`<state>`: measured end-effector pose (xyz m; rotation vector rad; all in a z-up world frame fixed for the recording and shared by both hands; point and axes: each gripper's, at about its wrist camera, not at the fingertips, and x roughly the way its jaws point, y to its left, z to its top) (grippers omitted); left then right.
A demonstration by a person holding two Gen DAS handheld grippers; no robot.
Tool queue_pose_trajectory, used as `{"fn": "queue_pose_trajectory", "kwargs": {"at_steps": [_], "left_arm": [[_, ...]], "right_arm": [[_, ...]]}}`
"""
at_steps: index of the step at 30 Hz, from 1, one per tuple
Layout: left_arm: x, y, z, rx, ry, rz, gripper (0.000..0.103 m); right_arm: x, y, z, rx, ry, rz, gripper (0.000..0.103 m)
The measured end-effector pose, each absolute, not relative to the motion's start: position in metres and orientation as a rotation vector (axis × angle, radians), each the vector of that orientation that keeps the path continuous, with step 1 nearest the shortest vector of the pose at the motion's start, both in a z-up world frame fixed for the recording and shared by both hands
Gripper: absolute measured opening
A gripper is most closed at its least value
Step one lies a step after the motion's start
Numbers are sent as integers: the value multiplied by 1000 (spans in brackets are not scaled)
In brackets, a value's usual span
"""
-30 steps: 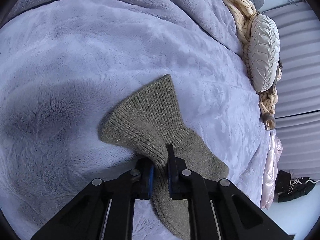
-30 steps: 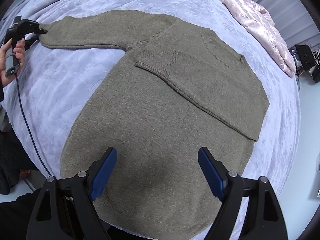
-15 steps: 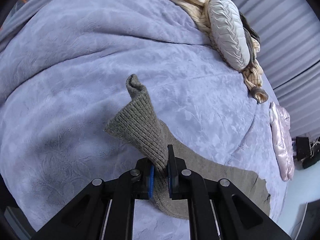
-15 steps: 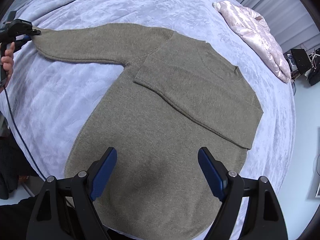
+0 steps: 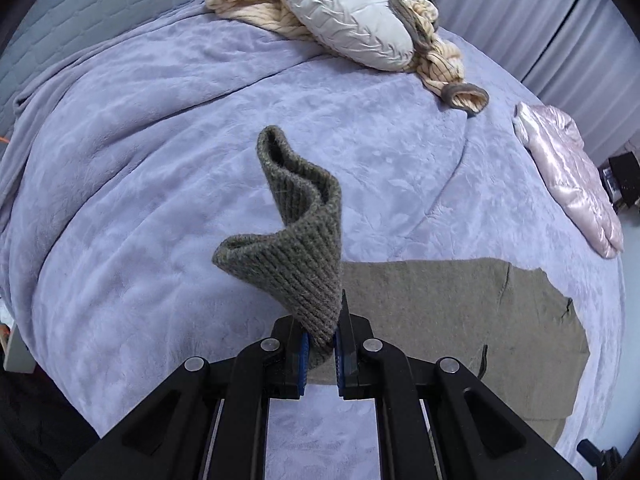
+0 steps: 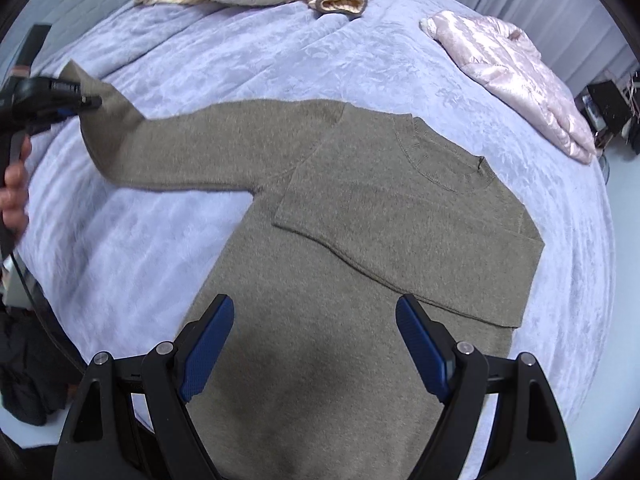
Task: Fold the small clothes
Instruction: 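Lift the cuff with the left gripper and fold the sleeve across the body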
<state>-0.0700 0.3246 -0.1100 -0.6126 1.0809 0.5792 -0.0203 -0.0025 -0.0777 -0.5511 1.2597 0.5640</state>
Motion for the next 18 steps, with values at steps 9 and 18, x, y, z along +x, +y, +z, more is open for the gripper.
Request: {"fn": "queue_pose_trajectory", "kwargs": {"at_steps": [9, 18], "left_arm": [[-41, 265, -93, -520, 1129, 517, 11], [-17, 212, -78, -454, 1142, 448, 11]], "right_arm": [[15, -27, -72, -398, 1284, 516, 86], [32, -46, -65, -340, 1258, 522, 86]]}}
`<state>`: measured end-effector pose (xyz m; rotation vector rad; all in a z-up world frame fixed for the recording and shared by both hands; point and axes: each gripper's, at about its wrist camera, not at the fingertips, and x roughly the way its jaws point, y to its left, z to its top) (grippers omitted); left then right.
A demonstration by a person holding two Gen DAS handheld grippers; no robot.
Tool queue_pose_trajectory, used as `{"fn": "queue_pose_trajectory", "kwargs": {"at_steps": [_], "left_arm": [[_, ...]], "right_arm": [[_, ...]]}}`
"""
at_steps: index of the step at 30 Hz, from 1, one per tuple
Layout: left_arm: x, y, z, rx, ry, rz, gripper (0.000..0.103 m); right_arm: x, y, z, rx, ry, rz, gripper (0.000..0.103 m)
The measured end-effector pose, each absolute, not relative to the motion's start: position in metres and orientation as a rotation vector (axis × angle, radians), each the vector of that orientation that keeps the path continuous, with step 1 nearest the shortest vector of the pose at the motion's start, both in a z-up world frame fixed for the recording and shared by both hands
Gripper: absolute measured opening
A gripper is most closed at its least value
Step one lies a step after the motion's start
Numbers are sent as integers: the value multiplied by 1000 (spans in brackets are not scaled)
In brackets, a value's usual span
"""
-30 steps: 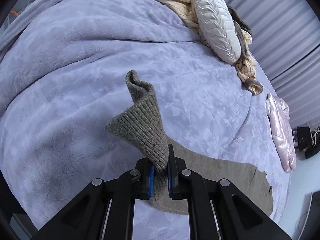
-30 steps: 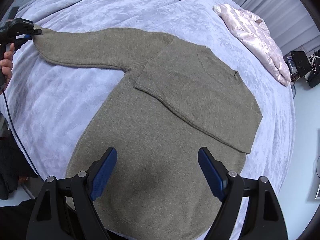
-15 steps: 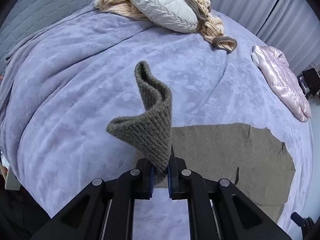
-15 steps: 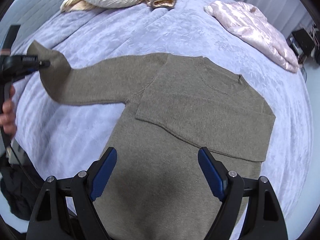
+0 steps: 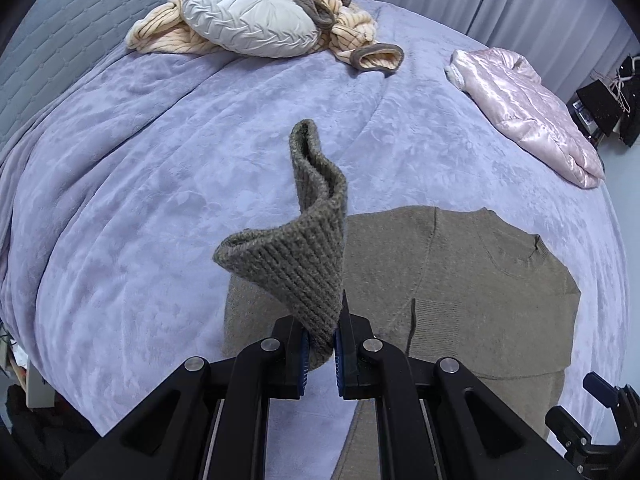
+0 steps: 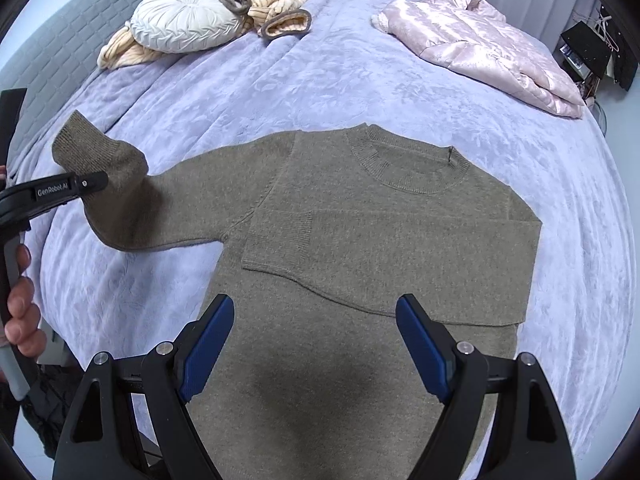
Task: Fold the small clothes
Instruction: 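Lift the cuff with the left gripper and fold the sleeve across the body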
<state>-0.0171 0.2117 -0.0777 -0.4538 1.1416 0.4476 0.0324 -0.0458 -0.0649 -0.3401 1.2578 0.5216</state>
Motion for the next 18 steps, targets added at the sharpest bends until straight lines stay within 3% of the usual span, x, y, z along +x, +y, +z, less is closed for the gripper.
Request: {"fn": "queue_pose_trajectory", "kwargs": {"at_steps": [18], "left_arm": [[18, 143, -60, -406, 1156, 401, 11]], "right_arm": [[49, -94, -65, -277, 1256, 481, 86]]}}
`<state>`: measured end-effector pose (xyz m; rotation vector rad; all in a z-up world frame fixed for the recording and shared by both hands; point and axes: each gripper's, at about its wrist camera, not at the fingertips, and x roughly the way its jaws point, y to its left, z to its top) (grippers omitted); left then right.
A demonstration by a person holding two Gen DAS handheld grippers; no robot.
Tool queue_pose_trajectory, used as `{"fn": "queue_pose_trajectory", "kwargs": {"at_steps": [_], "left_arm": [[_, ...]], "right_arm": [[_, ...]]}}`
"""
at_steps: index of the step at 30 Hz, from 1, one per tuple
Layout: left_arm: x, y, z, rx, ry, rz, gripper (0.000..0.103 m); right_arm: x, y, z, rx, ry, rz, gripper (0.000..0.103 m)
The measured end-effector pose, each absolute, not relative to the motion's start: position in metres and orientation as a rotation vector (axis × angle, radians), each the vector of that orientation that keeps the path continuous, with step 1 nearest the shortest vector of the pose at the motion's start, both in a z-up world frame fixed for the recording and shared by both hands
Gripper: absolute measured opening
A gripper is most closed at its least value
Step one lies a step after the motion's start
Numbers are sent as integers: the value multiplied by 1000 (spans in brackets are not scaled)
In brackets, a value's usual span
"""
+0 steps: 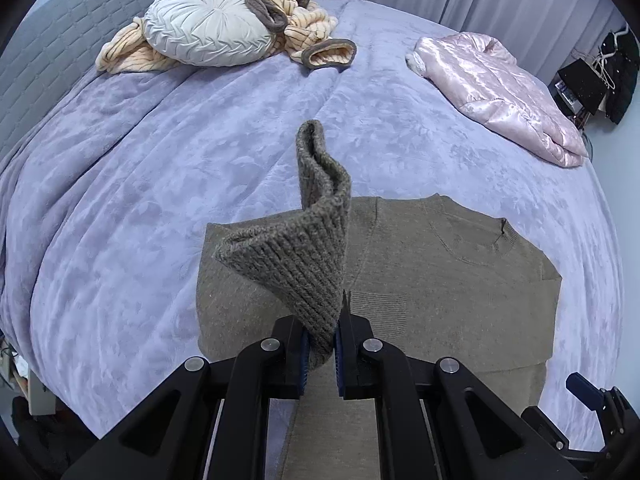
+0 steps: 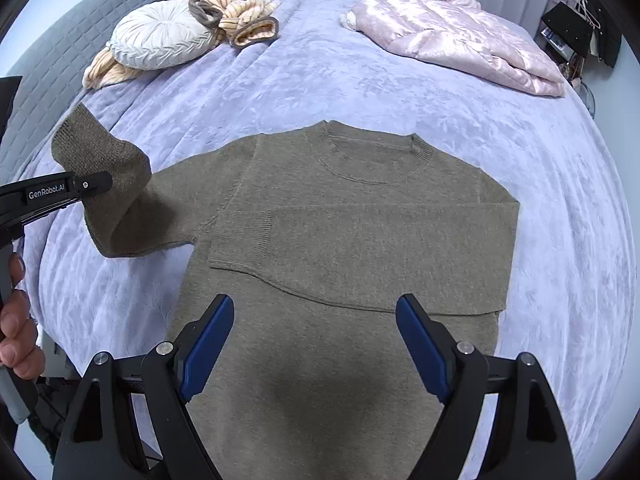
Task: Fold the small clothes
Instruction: 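Lift the cuff with the left gripper and fold the sleeve across the body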
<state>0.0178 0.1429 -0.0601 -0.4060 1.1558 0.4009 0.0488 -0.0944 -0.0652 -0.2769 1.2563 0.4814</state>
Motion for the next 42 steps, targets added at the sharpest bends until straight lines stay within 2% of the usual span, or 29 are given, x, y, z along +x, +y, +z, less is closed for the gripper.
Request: {"fn": "queue_pose_trajectory", "kwargs": {"at_steps": [25, 42], "left_arm": [[73, 8, -47, -244, 1153, 270, 11], [104, -99, -70, -156, 1199, 113, 11]], "right_arm": [[71, -187, -65, -188, 1262, 397, 86], [87, -245, -82, -195, 1301, 344, 85]]}}
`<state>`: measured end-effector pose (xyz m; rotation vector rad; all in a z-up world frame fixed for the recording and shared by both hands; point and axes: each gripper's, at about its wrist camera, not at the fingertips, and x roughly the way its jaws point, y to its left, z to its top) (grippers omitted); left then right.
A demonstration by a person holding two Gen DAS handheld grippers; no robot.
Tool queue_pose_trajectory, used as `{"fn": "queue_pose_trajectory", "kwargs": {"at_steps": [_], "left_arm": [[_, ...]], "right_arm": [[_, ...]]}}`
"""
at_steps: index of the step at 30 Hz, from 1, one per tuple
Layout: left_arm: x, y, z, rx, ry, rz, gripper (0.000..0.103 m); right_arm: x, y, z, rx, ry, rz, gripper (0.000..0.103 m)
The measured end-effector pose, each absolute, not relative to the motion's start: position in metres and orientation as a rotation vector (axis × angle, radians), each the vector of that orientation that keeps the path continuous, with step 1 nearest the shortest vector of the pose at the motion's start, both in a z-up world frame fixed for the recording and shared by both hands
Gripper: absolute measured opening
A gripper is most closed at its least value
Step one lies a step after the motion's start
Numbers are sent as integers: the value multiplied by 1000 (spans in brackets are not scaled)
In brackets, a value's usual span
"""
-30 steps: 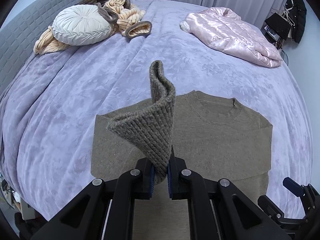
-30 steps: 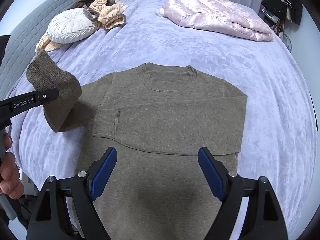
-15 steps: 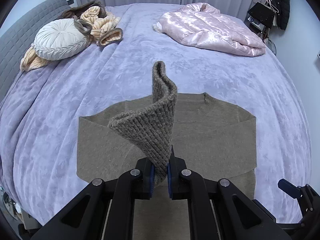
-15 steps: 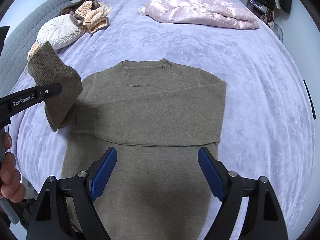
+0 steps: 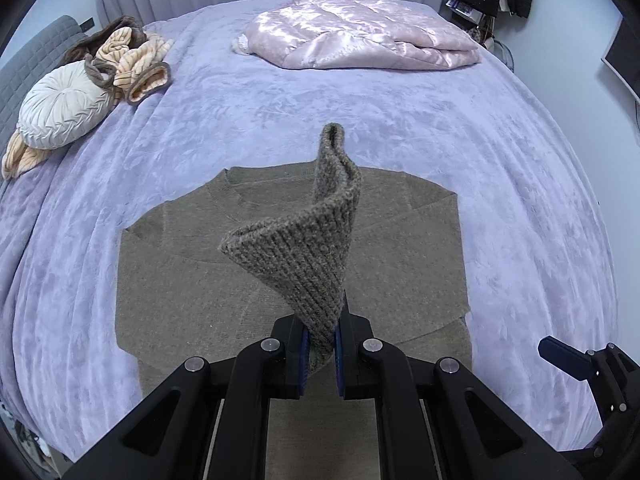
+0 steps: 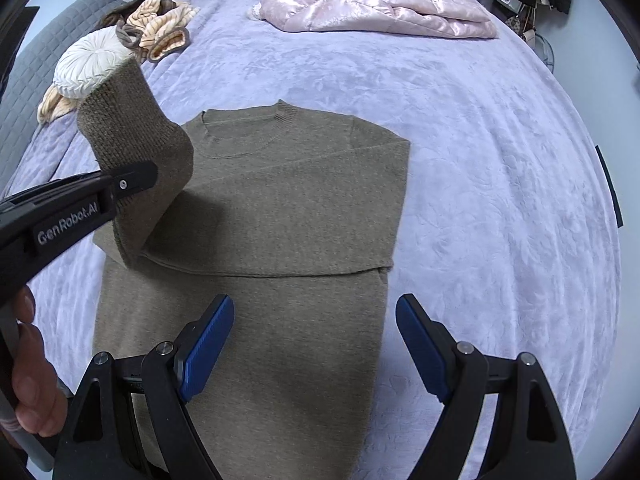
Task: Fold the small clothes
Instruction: 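Lift the cuff with the left gripper and fold the sleeve across the body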
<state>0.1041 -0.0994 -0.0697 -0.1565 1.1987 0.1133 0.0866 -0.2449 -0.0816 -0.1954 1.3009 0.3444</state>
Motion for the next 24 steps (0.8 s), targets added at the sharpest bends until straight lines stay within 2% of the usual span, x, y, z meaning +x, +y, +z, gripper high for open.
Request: {"fn": "queue_pose_trajectory", "kwargs": {"at_steps": [9, 24], "left_arm": [[113, -135, -75, -121, 1210, 50, 11], [132, -167, -124, -100, 1282, 7, 11]], "right_arm": [[92, -271, -90, -163, 1322, 307, 85], [94, -293, -102, -159, 1346, 277, 85]]}}
